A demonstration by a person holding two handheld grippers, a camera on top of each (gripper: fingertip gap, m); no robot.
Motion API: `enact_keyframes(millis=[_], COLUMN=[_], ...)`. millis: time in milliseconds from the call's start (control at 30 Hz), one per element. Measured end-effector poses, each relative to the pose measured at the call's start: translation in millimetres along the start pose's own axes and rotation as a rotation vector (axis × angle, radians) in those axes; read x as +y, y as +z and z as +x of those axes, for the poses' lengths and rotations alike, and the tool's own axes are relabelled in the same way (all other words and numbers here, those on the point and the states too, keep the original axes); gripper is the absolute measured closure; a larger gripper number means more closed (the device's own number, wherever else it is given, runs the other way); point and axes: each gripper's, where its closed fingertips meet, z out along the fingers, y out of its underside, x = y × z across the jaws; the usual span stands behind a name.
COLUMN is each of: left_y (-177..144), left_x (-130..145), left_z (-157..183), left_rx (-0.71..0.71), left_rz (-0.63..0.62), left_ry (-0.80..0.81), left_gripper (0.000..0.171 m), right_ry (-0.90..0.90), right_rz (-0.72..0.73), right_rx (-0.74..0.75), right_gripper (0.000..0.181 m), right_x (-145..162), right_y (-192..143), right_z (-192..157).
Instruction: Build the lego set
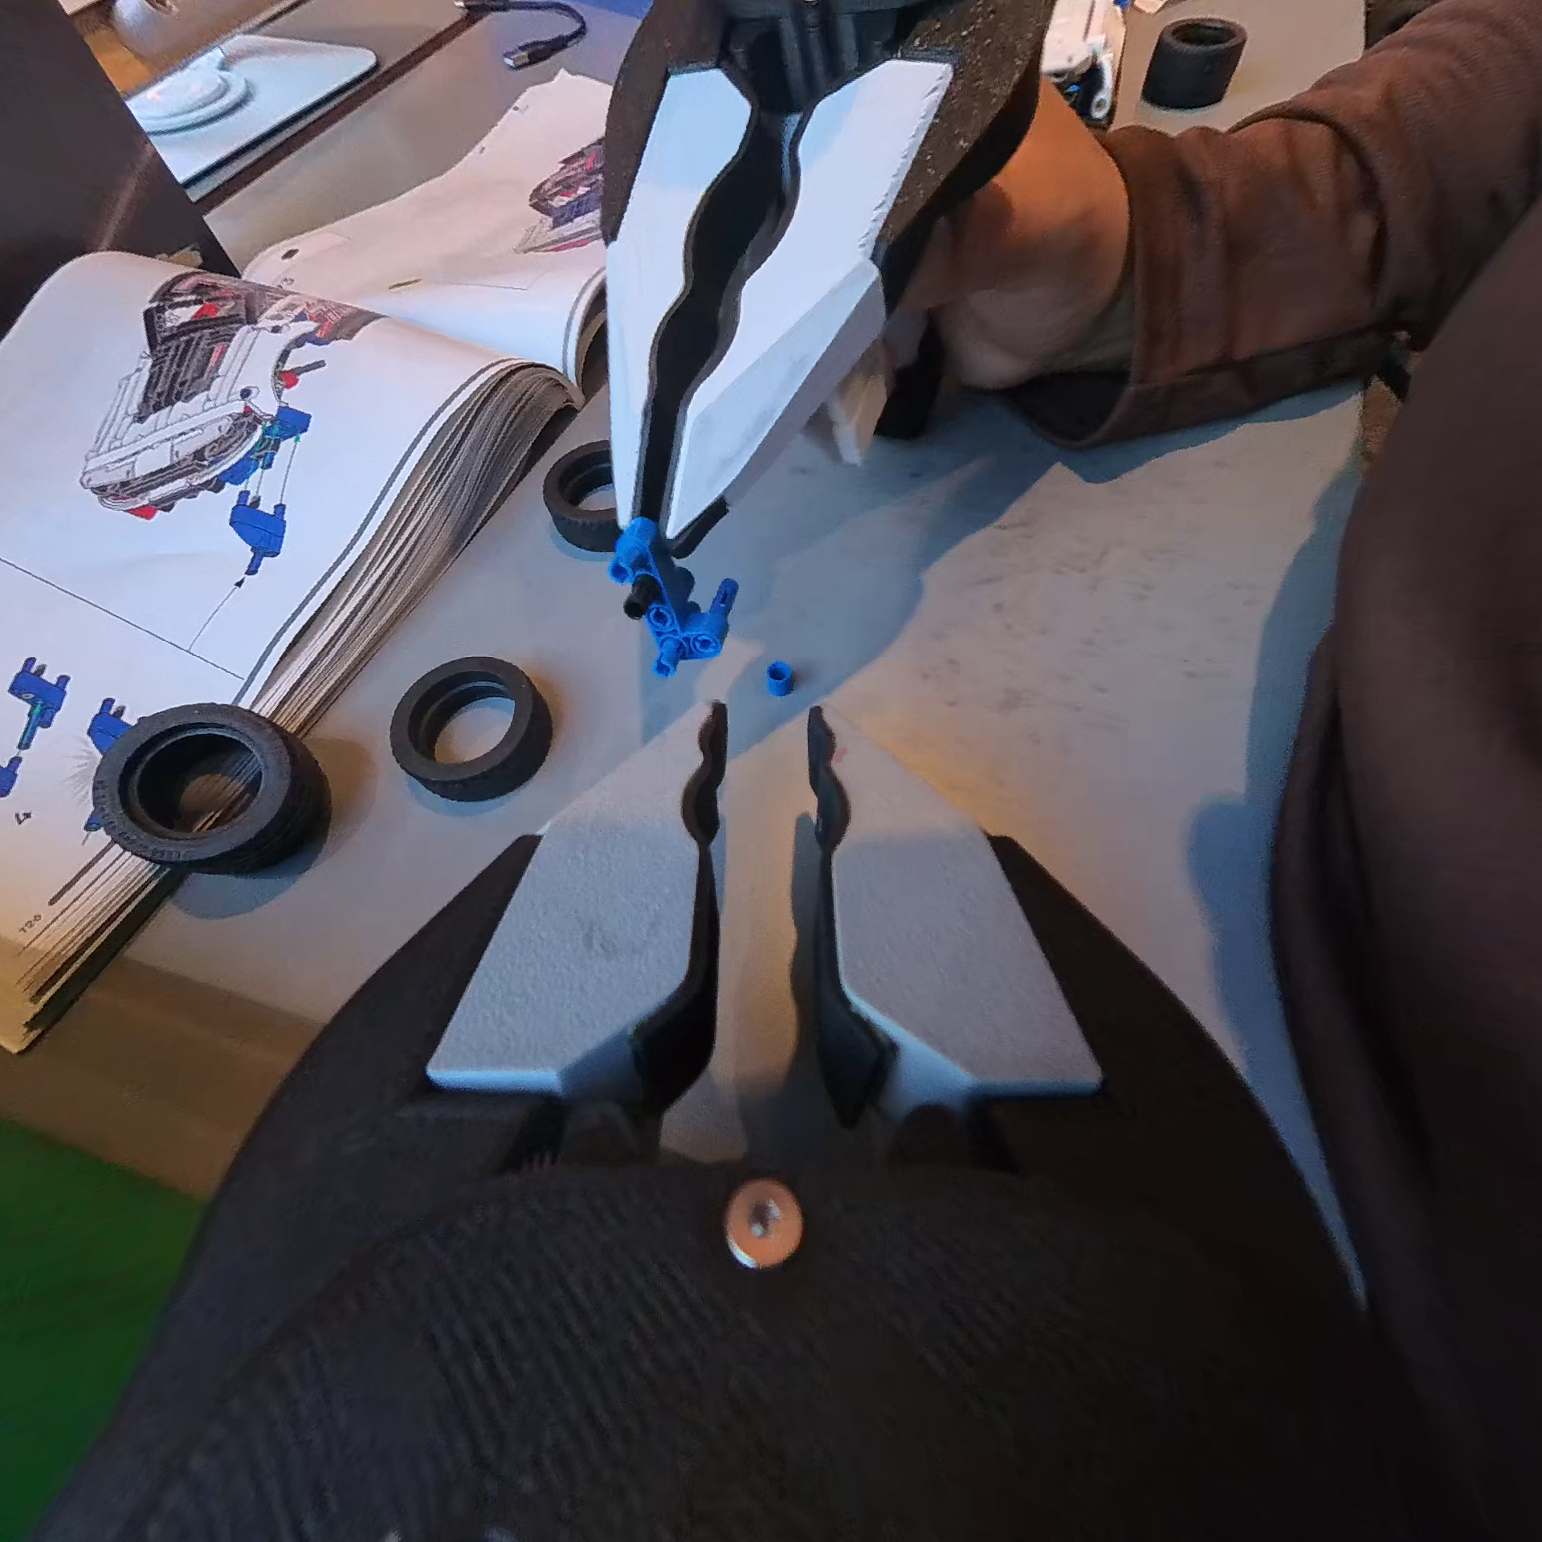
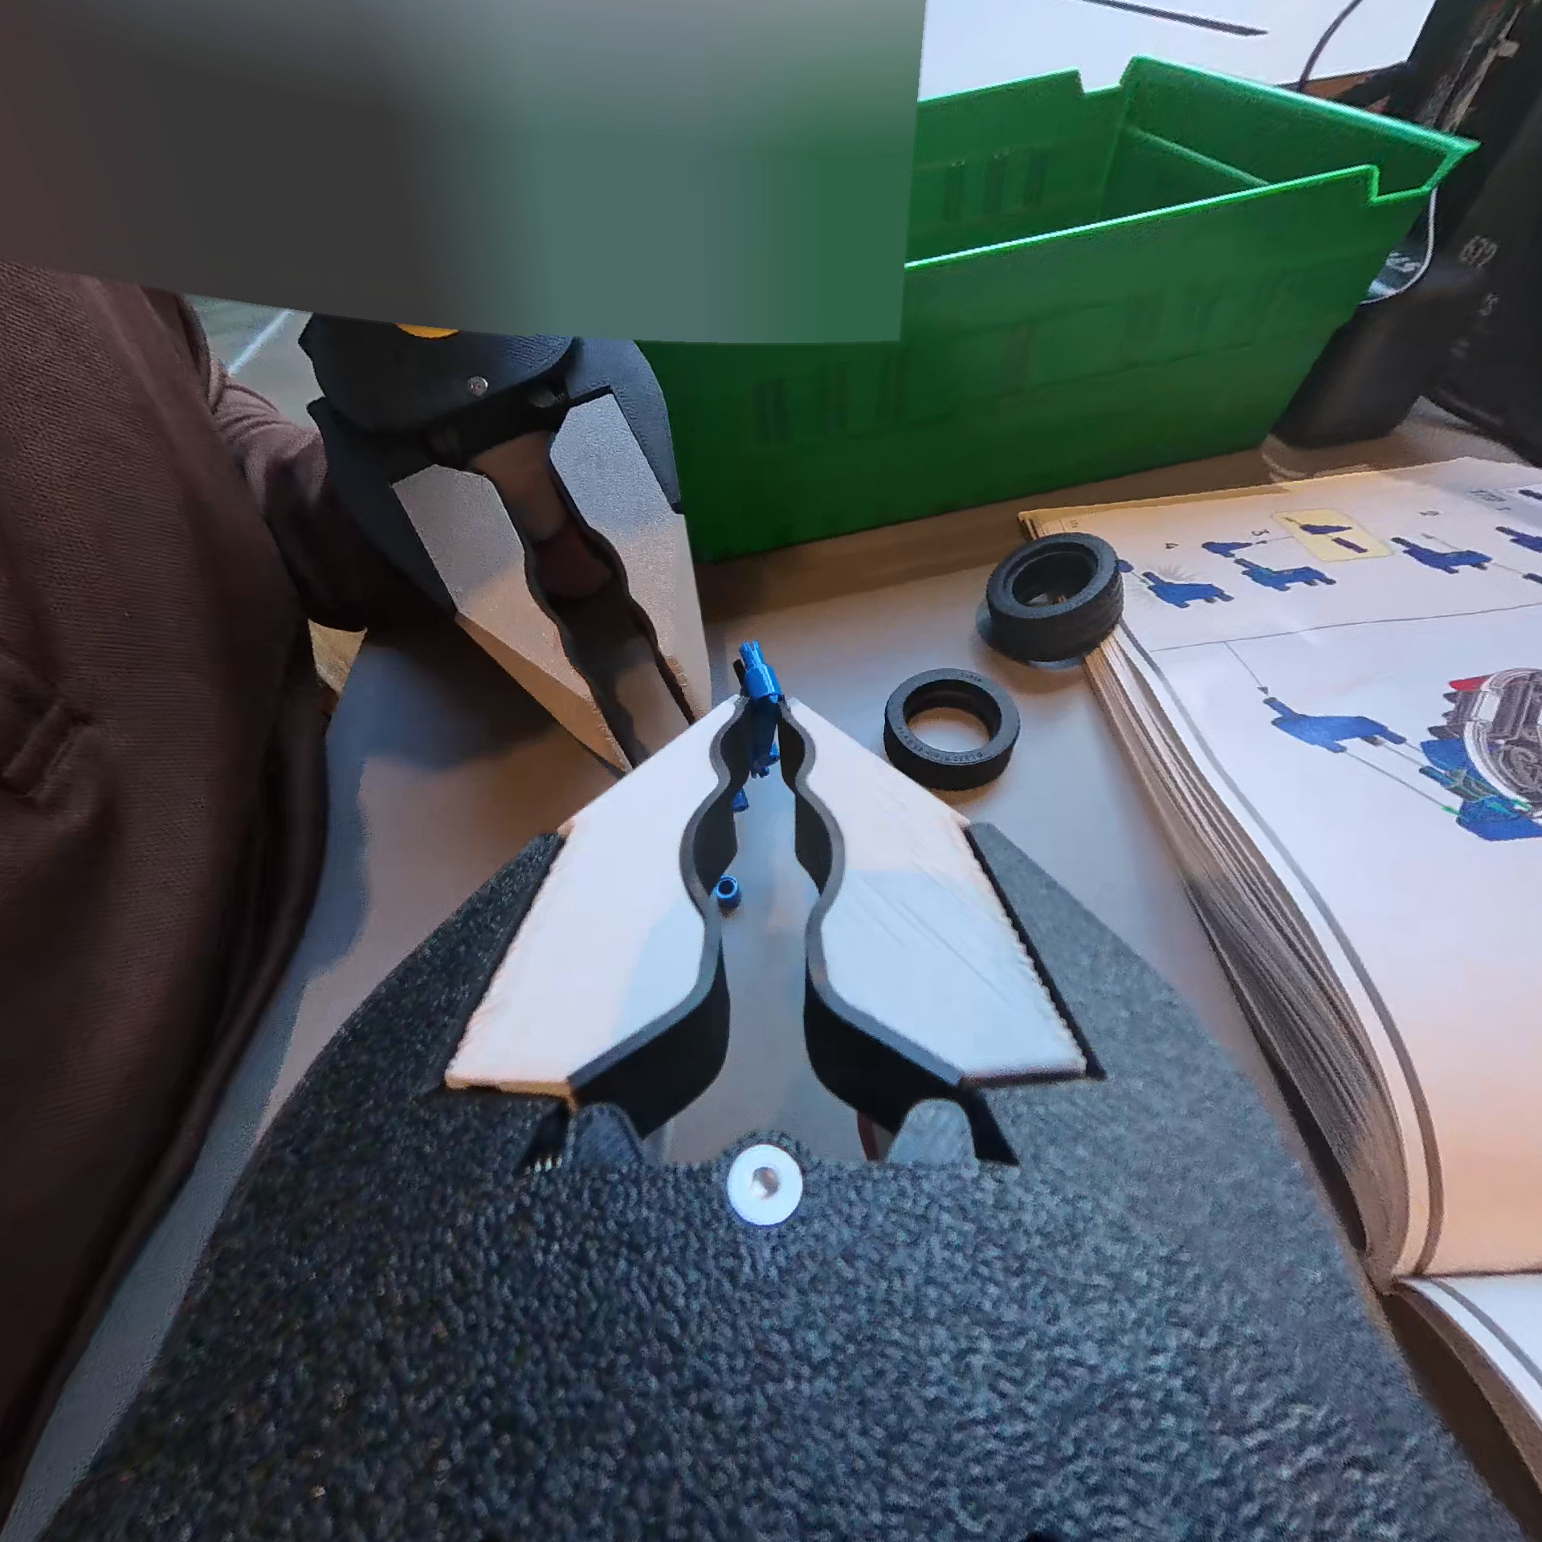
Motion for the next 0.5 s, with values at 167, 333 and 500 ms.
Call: enact_keyframes(millis=[167,333,500], left_y=[-0.2,1.2,1.9], left_x=[-0.4,1.0,1.8], left_z=[0.0,1.0,1.4], left_rx=[-0.003,-0.005,-0.007], left_rz=[0.003,-0.01,-0.016], left_ry=[0.002,0.017,0.026], left_gripper=[0.156,0.157,0.157], right_ry=[0.016,0.024,0.023], right_rz=[0.019,0.047,0.036], right_rx=[0.014,0.027,0.02], right_gripper=[0.176,0.176,0.175], right_x=[-2.6,-6.1,-4.5], right_y=[-1.5,-5.1,-3.2], right_z=[4.5,8.2,7.5])
